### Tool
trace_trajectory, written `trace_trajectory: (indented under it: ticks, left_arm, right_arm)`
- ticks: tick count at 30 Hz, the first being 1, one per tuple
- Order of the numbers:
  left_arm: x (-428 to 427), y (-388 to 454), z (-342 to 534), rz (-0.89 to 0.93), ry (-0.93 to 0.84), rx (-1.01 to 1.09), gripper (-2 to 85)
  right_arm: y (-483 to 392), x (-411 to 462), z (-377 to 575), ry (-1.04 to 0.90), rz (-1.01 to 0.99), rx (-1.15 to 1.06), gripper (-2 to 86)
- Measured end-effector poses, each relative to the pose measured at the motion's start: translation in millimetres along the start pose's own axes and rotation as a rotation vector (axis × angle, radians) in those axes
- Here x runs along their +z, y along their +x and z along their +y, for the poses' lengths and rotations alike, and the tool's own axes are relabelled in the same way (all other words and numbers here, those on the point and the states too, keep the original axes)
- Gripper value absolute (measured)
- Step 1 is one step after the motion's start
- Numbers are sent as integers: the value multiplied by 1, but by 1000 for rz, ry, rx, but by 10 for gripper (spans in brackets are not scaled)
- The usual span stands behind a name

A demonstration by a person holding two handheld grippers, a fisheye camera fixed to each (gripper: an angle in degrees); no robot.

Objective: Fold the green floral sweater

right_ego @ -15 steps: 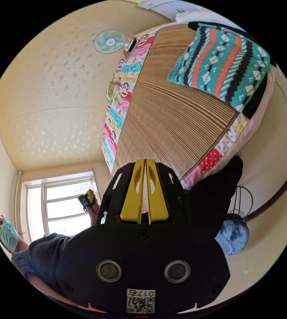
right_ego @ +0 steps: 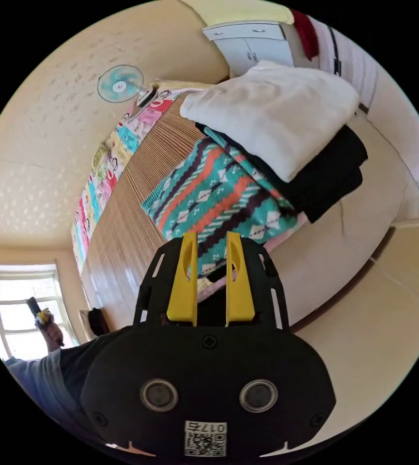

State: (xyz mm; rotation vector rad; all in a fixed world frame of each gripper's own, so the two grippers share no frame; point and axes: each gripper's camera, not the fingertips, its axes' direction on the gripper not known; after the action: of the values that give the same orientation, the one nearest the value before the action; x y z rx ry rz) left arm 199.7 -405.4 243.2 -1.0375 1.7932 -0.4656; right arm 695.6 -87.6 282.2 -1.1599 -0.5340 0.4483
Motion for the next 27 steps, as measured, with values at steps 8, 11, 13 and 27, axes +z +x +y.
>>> trace_trajectory:
  ticks: [8, 11, 13, 27]
  left_arm:
    - [9, -51, -41, -24, 116, -140, 48]
    - [-4, -71, -48, -85, 130, -189, 51]
    - [-14, -85, -52, -102, 157, -210, 51]
    - [-4, -272, -223, -196, -32, -365, 102]
  right_arm:
    - [-57, 64, -88, -254, 309, -307, 101]
    - [-67, 81, -90, -329, 464, -421, 73]
    - [-76, 79, -91, -366, 494, -436, 53]
    - [-185, -41, -50, -352, -952, -464, 22]
